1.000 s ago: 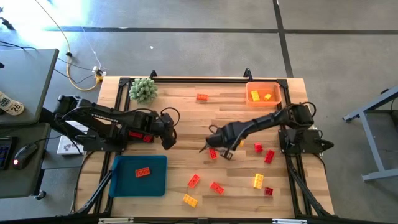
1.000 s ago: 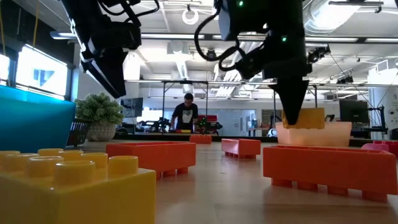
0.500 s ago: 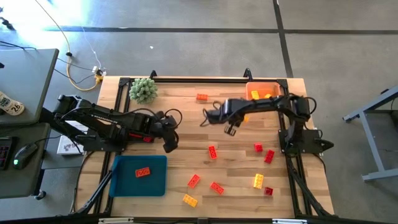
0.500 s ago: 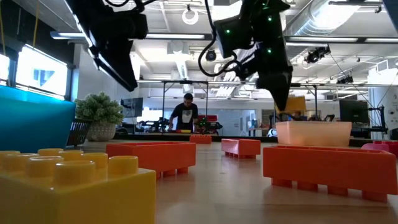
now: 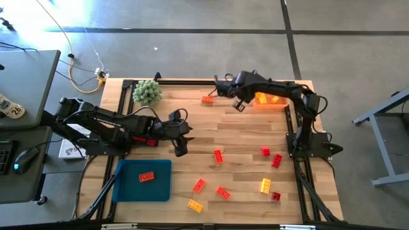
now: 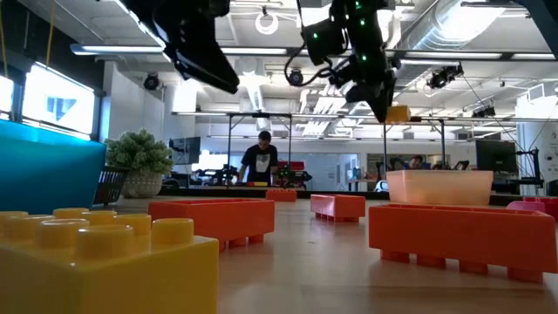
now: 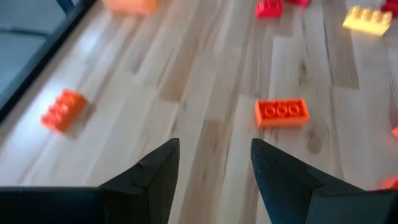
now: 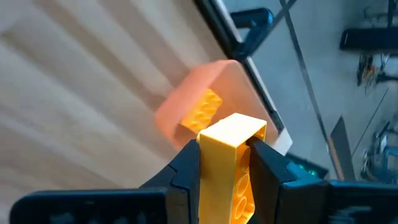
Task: Sort & place blocks by color
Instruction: Put the yellow game piece into the orange bin
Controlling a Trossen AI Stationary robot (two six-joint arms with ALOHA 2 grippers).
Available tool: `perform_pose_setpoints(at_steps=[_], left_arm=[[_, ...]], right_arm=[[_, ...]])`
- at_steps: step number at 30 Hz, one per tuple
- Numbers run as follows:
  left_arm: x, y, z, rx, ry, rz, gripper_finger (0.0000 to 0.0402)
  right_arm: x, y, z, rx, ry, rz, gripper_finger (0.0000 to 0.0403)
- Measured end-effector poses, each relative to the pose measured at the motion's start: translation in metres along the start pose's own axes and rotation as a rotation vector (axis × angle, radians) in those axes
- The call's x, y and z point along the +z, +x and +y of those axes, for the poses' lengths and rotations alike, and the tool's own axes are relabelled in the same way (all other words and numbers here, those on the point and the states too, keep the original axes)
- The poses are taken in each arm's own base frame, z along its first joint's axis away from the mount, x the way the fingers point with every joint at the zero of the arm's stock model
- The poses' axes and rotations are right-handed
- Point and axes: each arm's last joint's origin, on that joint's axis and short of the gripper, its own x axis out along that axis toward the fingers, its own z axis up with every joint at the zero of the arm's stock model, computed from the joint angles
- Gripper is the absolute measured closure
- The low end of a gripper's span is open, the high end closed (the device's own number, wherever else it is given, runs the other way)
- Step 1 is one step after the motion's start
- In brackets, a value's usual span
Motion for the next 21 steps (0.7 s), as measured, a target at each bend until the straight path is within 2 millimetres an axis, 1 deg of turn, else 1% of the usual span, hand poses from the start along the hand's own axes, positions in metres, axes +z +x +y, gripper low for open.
perform_pose_setpoints(at_steps=[4, 8, 11, 14, 17, 21], left_arm=[[0.008, 0.003, 0.009, 0.022, 0.013, -0.063, 0.0216], [0.015, 0.006, 0.024, 0.063, 0.007, -0.115, 0.0216], [0.019, 0.009, 0.037, 0.084, 0.003, -0.134, 0.0216], [0.022, 0.012, 0.051, 0.094, -0.013, -0.154, 0.0216], [0.025, 0.013, 0.066, 0.102, -0.028, -0.182, 0.0216], [0.027, 0.015, 0.084, 0.131, -0.033, -0.2, 0.0216]], right_arm=[[0.006, 0.023, -0.024, 0.012, 0.029, 0.08, 0.0327], [0.007, 0.055, -0.045, 0.06, 0.047, 0.184, 0.0327], [0.006, 0.079, -0.059, 0.068, 0.062, 0.229, 0.0327], [0.004, 0.099, -0.069, 0.125, 0.061, 0.265, 0.0327], [0.004, 0.118, -0.075, 0.202, 0.065, 0.267, 0.0327], [0.002, 0.133, -0.081, 0.245, 0.091, 0.278, 0.0327]])
